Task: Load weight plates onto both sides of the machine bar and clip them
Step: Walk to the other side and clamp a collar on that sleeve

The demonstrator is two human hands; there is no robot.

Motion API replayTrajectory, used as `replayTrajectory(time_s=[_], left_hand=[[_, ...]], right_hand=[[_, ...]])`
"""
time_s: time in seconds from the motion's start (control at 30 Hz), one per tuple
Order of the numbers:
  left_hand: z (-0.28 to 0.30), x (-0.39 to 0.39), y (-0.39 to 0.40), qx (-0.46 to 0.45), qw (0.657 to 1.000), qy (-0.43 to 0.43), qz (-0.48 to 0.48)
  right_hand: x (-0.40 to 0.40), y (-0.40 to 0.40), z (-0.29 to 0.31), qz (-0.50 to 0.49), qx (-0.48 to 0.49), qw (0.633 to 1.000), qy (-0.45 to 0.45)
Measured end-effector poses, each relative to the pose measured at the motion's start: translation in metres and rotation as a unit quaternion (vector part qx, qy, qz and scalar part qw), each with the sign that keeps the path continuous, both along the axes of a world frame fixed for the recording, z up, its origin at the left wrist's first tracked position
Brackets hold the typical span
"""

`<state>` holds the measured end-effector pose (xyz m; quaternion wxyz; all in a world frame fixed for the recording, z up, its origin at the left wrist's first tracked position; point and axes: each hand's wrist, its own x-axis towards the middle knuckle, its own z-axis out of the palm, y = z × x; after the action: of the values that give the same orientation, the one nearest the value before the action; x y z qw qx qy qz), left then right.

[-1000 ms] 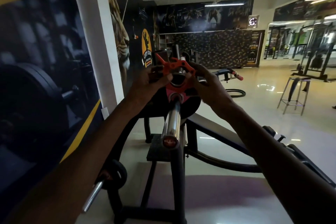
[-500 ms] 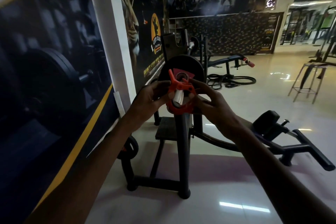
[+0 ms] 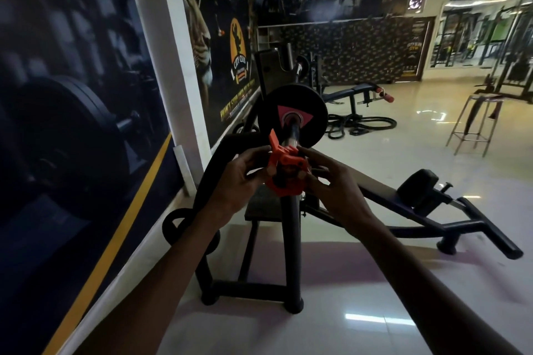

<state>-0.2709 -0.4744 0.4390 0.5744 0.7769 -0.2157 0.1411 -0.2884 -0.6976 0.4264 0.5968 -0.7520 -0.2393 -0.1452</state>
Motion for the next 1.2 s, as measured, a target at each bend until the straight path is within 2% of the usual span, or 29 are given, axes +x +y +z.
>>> replayTrajectory(time_s=[0.2,0.37,0.53,0.83,1.0,1.2], left_hand=[[0.004,0.023,-0.008,-0.005,0.999,-0.026,0.027],[0.000,0.058,-0.011,0.007,0.998,-0.030,0.048],[0.000,0.108,-0.015,0.007,0.999,-0.012,0.053],[0.003,0.188,-0.028,0.035,0.996,0.029,0.082],[0.000,0.214,-0.032,0.036,0.992,0.045,0.108],[0.000,0.232,-0.044,0.017,0.988,-0.024,0.152]], right_hand=[[0.025,-0.005,0.001,0.001,0.025,1.000,0.012],[0.060,0.000,0.007,-0.122,-0.045,0.991,-0.025],[0.102,0.002,0.014,-0.179,-0.080,0.980,-0.044],[0.183,0.000,0.020,-0.210,-0.116,0.965,-0.100],[0.212,-0.003,0.023,-0.205,-0.094,0.963,-0.146],[0.238,-0.001,0.023,-0.224,-0.089,0.957,-0.160]])
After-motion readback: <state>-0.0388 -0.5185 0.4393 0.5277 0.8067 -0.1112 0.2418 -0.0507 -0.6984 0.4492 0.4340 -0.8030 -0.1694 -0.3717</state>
